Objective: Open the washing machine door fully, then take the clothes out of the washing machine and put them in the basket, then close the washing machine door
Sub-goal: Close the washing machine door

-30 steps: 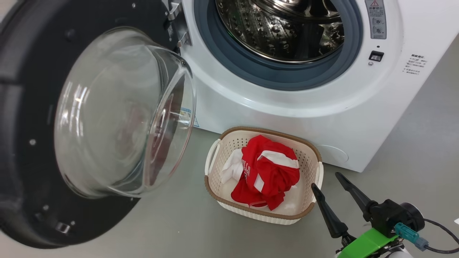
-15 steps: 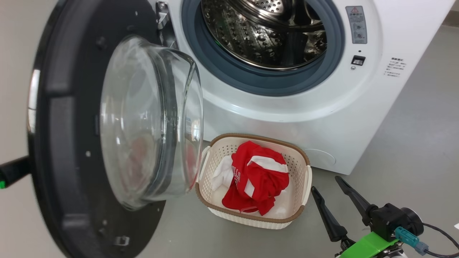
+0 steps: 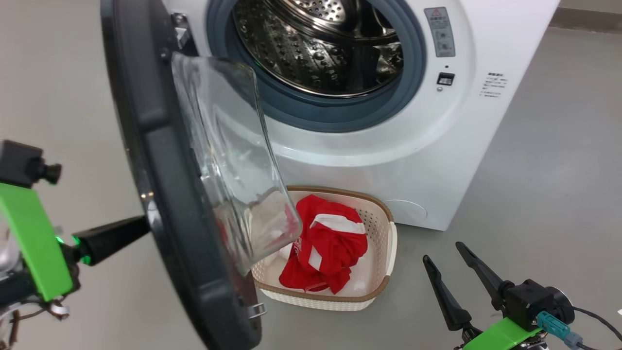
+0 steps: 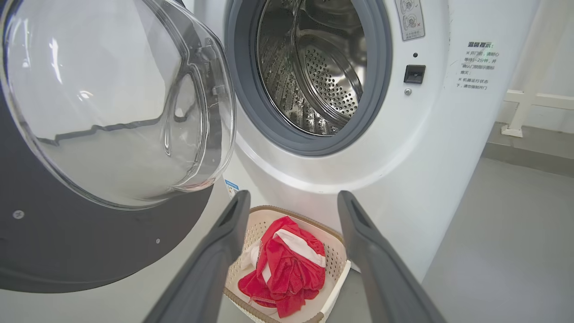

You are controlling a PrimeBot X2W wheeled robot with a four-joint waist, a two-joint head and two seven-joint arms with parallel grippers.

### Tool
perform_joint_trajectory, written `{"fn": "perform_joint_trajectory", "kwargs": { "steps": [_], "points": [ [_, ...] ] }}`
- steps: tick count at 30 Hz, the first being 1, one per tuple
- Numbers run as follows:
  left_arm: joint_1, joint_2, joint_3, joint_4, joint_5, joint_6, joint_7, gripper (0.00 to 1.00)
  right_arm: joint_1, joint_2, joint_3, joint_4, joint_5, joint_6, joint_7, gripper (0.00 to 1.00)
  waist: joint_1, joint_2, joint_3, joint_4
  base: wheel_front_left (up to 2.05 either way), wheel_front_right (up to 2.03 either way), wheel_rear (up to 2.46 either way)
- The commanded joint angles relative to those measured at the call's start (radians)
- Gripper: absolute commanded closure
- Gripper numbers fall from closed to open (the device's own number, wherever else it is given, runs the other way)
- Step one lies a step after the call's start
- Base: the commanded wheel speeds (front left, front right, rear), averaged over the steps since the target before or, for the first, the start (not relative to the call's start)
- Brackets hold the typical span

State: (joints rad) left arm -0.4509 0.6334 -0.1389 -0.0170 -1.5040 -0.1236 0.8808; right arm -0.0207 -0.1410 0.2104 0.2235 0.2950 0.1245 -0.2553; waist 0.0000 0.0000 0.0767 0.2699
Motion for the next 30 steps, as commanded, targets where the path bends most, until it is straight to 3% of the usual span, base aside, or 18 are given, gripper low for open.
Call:
{"fn": "perform_joint_trajectory", "kwargs": {
  "steps": [1,16,30],
  "points": [
    [-0.054,0.03,0.034,-0.038,0.008,-0.007,-0.01,1.0,-0.013,0.0,0.017,-0.028,0.004,0.006,-0.006,0.0,0.0,0.0,0.004,-0.017,0.0,0.0,0.0],
    [-0.197,-0.041,-0.124,-0.016,0.05,-0.007,-0.155,1.0,-0.037,0.02,-0.01,-0.04,-0.004,0.006,-0.006,0.0,0.0,0.0,0.048,-0.12,0.0,0.0,0.0],
    [-0.307,-0.079,-0.237,0.054,0.11,-0.007,-0.372,1.0,-0.068,0.05,-0.032,-0.051,-0.015,0.006,-0.006,0.0,0.0,0.0,0.099,-0.22,0.0,0.0,0.0]
  ]
}}
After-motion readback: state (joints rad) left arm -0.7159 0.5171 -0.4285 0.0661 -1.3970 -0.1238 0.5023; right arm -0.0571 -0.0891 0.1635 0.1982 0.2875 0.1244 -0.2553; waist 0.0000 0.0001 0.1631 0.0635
